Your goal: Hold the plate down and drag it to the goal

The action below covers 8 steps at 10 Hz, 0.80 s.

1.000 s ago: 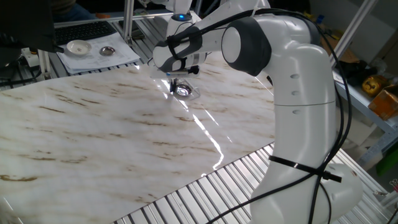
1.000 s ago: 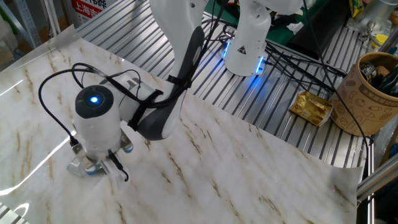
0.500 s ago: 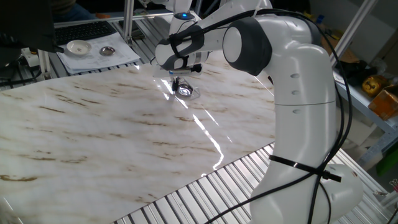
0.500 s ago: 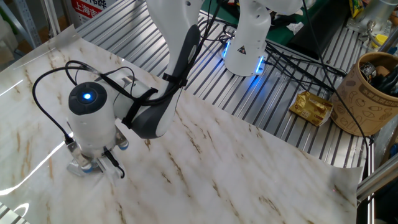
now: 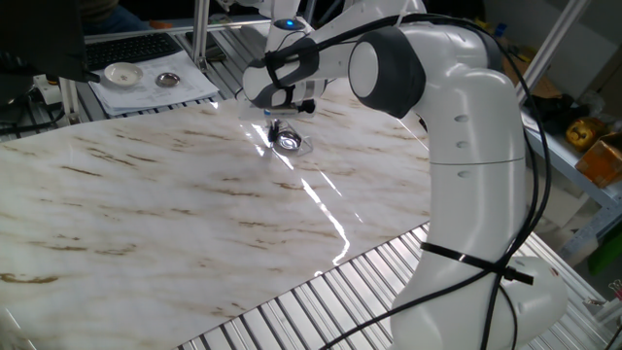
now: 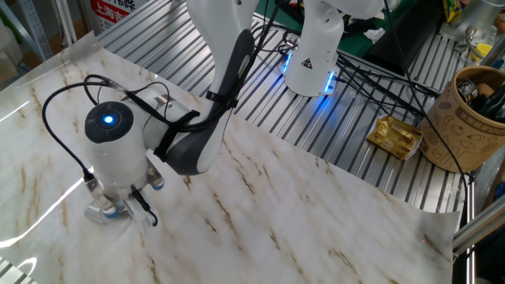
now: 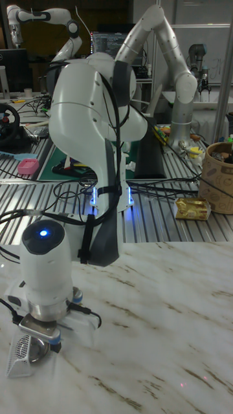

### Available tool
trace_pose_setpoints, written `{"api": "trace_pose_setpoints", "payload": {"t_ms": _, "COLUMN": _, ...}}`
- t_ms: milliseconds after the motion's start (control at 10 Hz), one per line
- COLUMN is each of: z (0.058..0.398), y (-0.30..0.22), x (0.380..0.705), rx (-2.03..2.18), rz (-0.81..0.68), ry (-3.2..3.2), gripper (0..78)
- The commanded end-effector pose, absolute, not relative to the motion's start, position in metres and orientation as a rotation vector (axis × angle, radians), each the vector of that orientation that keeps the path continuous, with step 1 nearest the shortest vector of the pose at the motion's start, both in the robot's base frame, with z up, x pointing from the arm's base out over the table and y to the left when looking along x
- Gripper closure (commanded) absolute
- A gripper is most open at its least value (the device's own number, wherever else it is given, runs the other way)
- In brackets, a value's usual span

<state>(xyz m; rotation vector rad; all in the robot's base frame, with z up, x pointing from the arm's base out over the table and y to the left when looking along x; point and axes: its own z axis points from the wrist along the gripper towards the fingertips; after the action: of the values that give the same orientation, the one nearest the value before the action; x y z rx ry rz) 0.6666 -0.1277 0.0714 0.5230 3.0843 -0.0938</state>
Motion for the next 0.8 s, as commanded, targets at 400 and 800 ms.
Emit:
{"api": "trace_pose_setpoints", "payload": {"t_ms": 400, "z": 0.11, "y": -0.09, "x": 0.639, "rx": 0.588, "rz": -0.093, "ry": 3.115, "gripper": 77.6}}
{"api": "trace_pose_setpoints", "payload": {"t_ms": 800, "z": 0.153, "y": -0.086, "x": 0.605, "rx": 0.419, "rz": -0.087, "ry": 3.157, "gripper": 77.6}}
